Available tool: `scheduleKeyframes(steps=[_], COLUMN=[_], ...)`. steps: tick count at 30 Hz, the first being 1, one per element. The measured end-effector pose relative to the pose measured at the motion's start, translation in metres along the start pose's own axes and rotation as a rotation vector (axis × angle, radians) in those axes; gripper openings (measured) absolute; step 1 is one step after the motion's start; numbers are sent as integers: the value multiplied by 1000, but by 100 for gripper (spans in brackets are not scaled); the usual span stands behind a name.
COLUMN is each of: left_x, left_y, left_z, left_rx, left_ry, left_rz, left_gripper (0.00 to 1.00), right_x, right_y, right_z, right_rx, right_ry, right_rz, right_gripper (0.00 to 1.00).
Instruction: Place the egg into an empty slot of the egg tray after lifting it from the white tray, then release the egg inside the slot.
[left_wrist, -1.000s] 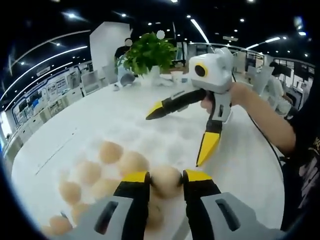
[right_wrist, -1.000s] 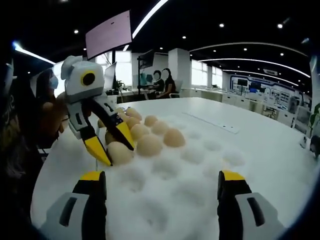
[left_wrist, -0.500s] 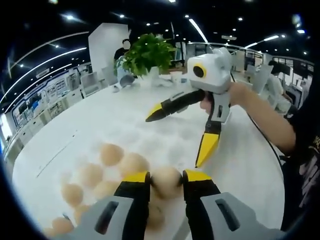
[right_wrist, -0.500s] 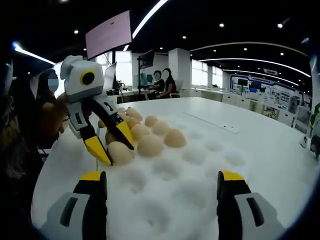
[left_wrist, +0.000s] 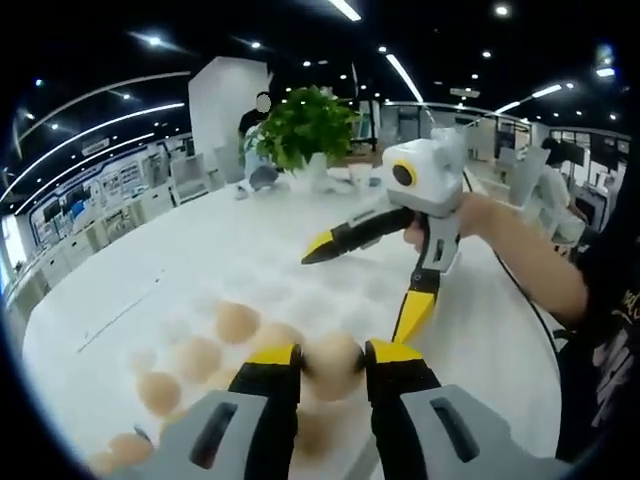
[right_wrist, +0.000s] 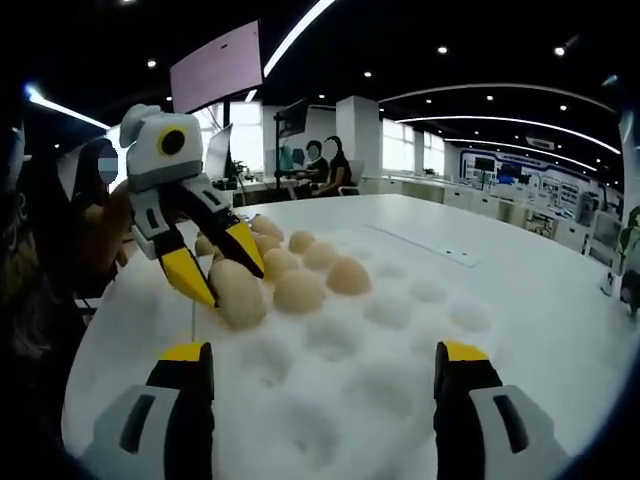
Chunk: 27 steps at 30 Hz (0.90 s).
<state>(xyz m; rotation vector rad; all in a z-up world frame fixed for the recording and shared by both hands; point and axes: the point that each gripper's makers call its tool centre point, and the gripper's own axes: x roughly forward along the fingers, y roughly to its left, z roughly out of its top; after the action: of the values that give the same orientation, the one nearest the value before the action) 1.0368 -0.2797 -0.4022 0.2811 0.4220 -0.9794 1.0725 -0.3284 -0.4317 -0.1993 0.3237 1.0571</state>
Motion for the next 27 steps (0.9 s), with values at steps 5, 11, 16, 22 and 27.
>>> scheduleKeyframes(steps=[5, 11, 16, 22, 27], left_x=[-7, -12, -15, -1, 11], left_y=[5, 9, 9, 1, -11], left_z=[8, 10, 10, 0, -7], left_rx=[-30, -67, -81, -81, -49], left_ry=[-43, -71, -80, -44, 8], left_rz=[18, 32, 31, 2, -24], left_gripper=[25, 25, 25, 25, 25], right_x=[0, 0, 1, 1, 0], right_y=[0, 1, 1, 1, 0], right_z=[0, -1, -1, -1, -1], right_rx=[0, 2, 3, 3, 4], right_ry=[-1, 0, -2, -1, -3], right_rz=[-1, -2, -2, -4, -3], right_gripper=[95, 95, 95, 95, 95])
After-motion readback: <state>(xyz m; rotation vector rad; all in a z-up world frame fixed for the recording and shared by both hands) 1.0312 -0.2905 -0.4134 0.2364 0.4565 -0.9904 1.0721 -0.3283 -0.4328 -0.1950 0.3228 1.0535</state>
